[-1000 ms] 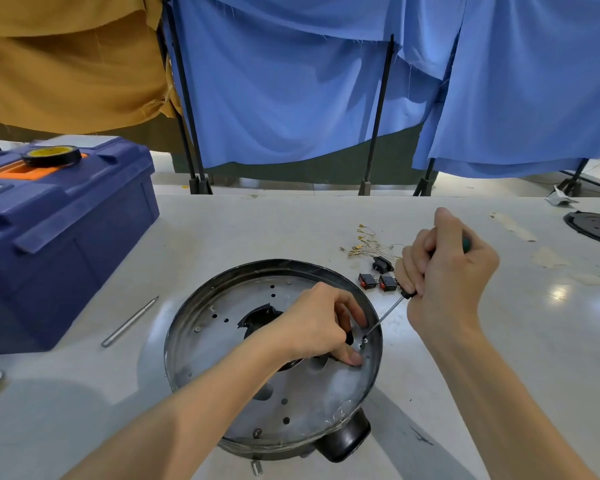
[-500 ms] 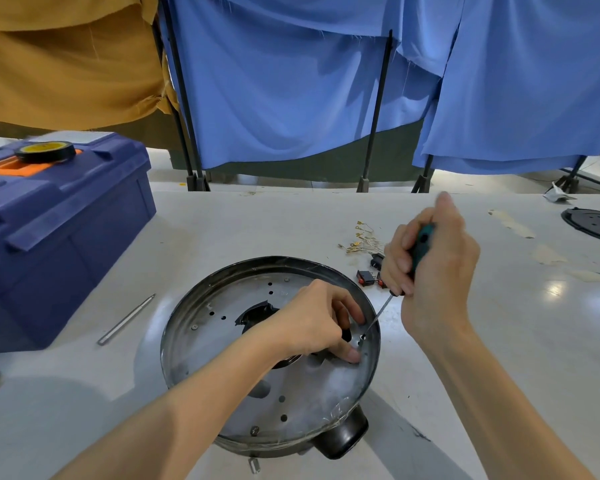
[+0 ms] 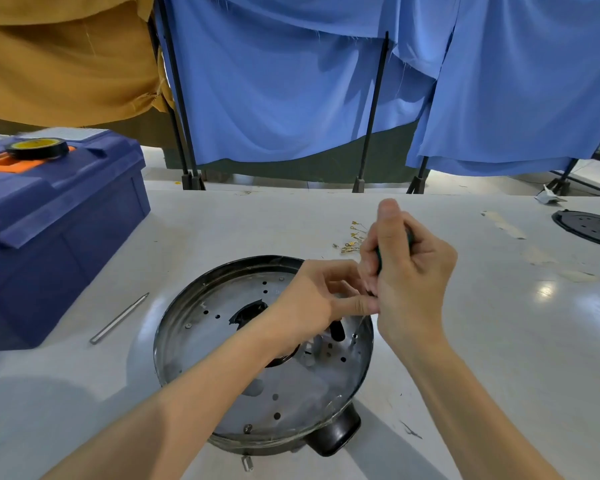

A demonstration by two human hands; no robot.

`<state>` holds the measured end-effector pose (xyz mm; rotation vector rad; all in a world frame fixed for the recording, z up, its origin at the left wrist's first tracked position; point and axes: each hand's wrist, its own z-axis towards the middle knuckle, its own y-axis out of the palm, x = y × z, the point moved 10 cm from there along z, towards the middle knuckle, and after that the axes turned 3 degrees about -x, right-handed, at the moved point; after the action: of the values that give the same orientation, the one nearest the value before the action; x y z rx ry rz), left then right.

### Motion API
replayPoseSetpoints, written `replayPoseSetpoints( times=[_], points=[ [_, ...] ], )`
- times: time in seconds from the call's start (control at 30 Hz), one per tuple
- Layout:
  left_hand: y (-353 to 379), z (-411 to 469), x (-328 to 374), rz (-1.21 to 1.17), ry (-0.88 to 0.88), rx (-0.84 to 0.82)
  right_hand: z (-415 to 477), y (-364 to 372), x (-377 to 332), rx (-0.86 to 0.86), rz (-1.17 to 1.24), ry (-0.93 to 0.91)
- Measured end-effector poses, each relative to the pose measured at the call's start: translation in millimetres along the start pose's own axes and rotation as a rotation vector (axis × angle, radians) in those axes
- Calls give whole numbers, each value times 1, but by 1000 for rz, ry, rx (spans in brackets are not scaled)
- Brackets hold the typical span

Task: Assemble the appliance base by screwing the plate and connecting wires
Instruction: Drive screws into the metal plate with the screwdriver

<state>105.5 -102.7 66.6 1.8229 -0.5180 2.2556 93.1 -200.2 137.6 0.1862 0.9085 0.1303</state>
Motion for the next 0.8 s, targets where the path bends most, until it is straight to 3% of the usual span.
replayPoseSetpoints(
  times=[0.13, 0.3, 0.47, 0.6, 0.73, 0.8],
  points=[
    [8, -6, 3, -72, 38, -46, 2, 14, 4, -65, 21, 57],
    [14, -8, 6, -30, 47, -100, 2, 17, 20, -237, 117, 293],
    [16, -10, 8, 25, 43, -153, 8, 16, 0, -500, 118, 210],
    [11, -4, 10, -121, 62, -99, 8, 3, -1, -360, 119, 141],
    [9, 2, 18, -177, 123, -84, 4, -6, -12, -94, -109, -46],
    [10, 3, 16, -151, 114, -98, 6, -3, -16, -98, -174, -63]
  ],
)
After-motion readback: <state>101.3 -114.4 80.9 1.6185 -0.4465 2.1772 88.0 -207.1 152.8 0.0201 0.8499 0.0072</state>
